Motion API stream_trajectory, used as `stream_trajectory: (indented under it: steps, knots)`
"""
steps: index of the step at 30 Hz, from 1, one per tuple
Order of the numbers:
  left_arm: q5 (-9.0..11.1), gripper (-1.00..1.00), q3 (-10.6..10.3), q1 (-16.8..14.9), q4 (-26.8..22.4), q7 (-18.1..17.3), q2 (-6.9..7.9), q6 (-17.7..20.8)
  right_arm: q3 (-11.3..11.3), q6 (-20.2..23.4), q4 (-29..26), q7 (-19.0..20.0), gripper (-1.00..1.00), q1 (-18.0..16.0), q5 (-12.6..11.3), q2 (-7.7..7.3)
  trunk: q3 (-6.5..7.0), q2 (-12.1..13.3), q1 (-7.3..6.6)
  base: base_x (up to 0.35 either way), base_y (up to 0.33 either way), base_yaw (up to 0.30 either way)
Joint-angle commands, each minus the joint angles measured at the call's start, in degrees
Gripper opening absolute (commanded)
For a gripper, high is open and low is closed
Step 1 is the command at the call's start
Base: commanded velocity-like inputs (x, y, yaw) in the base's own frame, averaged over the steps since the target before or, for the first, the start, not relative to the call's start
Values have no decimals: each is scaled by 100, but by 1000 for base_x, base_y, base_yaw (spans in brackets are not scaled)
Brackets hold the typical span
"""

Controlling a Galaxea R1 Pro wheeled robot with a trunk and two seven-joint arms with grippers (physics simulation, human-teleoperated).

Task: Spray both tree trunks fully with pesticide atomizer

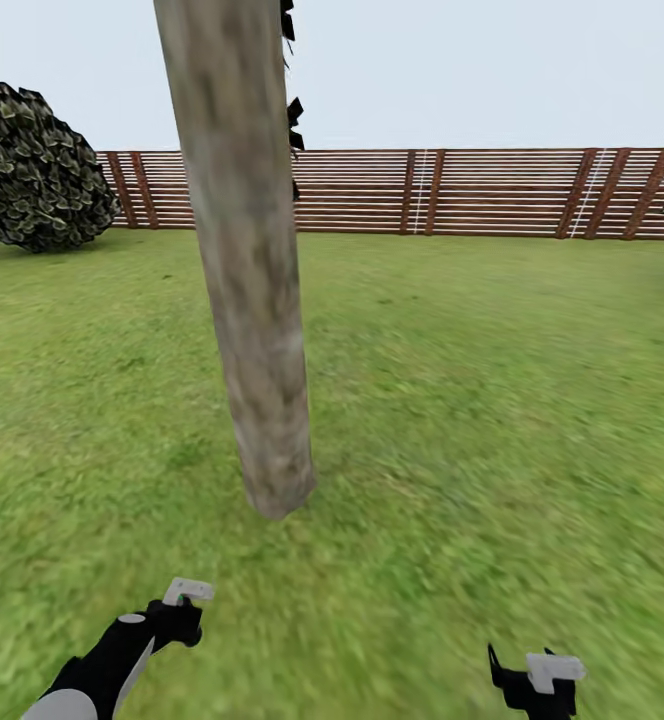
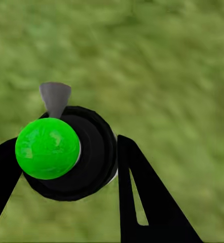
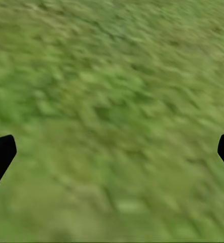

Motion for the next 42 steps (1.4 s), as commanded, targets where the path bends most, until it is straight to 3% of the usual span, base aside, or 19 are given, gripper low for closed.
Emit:
stream_trajectory:
  steps: [1, 8, 16, 26, 27, 30, 31, 34, 36, 39, 42]
  knots:
    - [-44, -100, 49, -1, -14, -50, -6, 30, -28, -18, 17, -22, 100, -3, 60, 3, -5, -2, 2, 340, -11, 0]
    - [-51, -100, 19, -2, -14, -49, -87, 39, -28, -18, 45, -13, 100, -4, 60, 4, -5, -2, 2, 153, -2, 0]
    - [-44, -100, 7, -2, -7, -49, -95, 36, -25, -18, 54, -13, 100, -1, 60, 20, -5, -2, 2, 0, 0, -232]
    - [-45, -100, 1, 2, 14, -49, -106, 32, -25, -18, 54, -13, 100, -3, 60, 19, -5, -2, 2, 111, -57, -19]
    - [-44, -100, -3, 4, 26, -49, -133, 34, -24, -18, 50, -13, 100, -2, 60, 18, -5, -2, 2, 13, -7, 0]
    - [-180, -100, -48, 2, 8, -25, -592, 45, -24, -18, 45, -13, 100, -3, 60, 20, -5, -2, 2, 3, -2, 0]
    - [-188, -100, -33, -1, 0, -36, -601, 49, -24, -18, 45, -13, 100, -5, 60, 19, -5, -2, 2, 0, 0, 0]
    - [-190, -100, 7, -19, -17, -63, -512, 62, -24, -18, 45, -13, 100, -3, 60, 16, -5, -2, 2, 0, 0, 0]
    - [-114, -100, 27, -47, -22, -82, -152, 127, -23, -18, 51, -13, 100, -3, 60, 19, -5, -2, 2, 0, 0, 0]
    - [100, -100, 27, -55, -23, -117, 93, 155, -20, -18, 53, -13, 100, -4, 66, 20, -5, -2, 2, 0, 0, 0]
    - [216, -100, -4, -50, -34, -106, 64, 162, -20, -18, 54, -13, 100, -3, 69, 19, -5, -2, 2, 0, 0, 0]
